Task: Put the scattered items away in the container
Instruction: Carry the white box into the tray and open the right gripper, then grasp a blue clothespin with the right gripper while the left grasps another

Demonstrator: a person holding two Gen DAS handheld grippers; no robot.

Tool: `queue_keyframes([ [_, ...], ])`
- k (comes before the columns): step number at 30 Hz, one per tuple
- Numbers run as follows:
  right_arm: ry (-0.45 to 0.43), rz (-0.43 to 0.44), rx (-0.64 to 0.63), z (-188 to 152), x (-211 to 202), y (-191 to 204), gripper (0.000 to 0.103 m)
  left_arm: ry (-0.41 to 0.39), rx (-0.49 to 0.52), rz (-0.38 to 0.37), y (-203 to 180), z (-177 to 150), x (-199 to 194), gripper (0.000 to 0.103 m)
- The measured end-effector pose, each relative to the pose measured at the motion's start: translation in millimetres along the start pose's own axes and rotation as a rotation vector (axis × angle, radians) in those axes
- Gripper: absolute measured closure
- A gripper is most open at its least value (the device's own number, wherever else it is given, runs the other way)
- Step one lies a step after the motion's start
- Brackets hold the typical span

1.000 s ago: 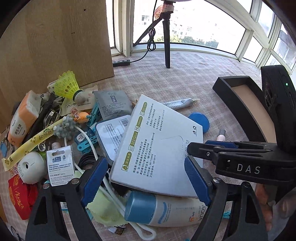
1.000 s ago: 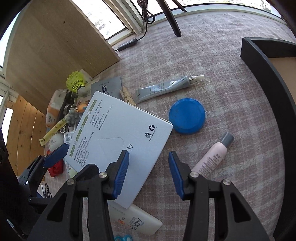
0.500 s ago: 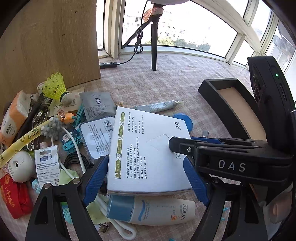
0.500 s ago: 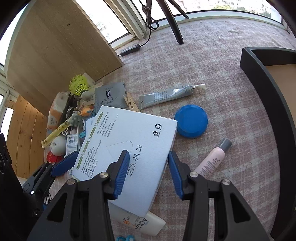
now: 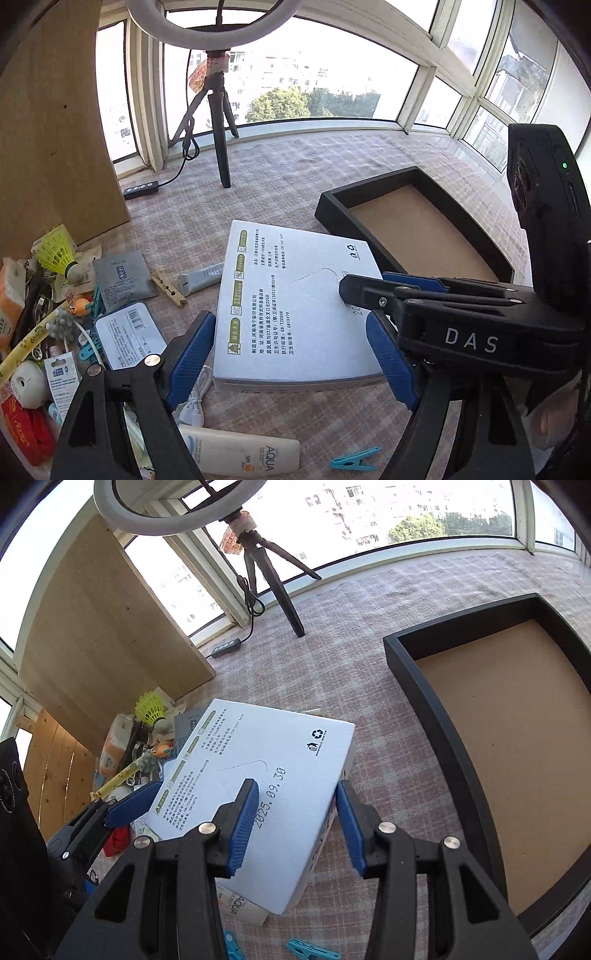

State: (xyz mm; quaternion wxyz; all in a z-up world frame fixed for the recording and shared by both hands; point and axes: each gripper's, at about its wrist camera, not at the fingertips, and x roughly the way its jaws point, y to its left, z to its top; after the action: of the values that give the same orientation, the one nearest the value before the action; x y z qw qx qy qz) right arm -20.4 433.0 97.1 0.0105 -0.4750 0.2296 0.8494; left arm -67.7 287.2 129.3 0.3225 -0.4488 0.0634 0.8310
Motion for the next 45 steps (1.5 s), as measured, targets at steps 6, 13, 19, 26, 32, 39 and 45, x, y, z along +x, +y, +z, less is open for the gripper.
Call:
queue_keyframes([
  [6,-0.099,-0.092,0.106,8.0,-58.5,-70.9,0.06,-0.005,0.115,-0.118,-81.6,31.3,21.7,0.022],
  [13,-0.194,-0.21,0.228,7.9,-122.1,-148.0,0.06,0.004,0.243,-0.206,-170.8,57.4,42.8,0.022],
  [19,-0.266,-0.346,0.257,3.5,-158.7,-177.4,0.059,-0.002,0.258,-0.199,-196.0,68.8,39.1,0.022],
  [26,-0.298,-0.319,0.249,-4.8,-171.0,-174.6,0.059,-0.014,0.231,-0.162,-171.5,63.6,22.2,0.022],
  [32,-0.262,-0.314,0.148,-12.8,-152.6,-142.4,0.059,-0.018,0.176,-0.084,-116.2,55.0,-0.6,0.022],
  [39,-0.214,-0.259,0.056,-10.1,-130.0,-105.3,0.059,-0.037,0.089,0.066,-32.9,36.3,-37.1,0.022],
  [45,-0.153,-0.204,-0.004,-8.5,-97.2,-75.0,0.059,-0.026,-0.012,0.177,35.5,4.1,-61.5,0.022],
])
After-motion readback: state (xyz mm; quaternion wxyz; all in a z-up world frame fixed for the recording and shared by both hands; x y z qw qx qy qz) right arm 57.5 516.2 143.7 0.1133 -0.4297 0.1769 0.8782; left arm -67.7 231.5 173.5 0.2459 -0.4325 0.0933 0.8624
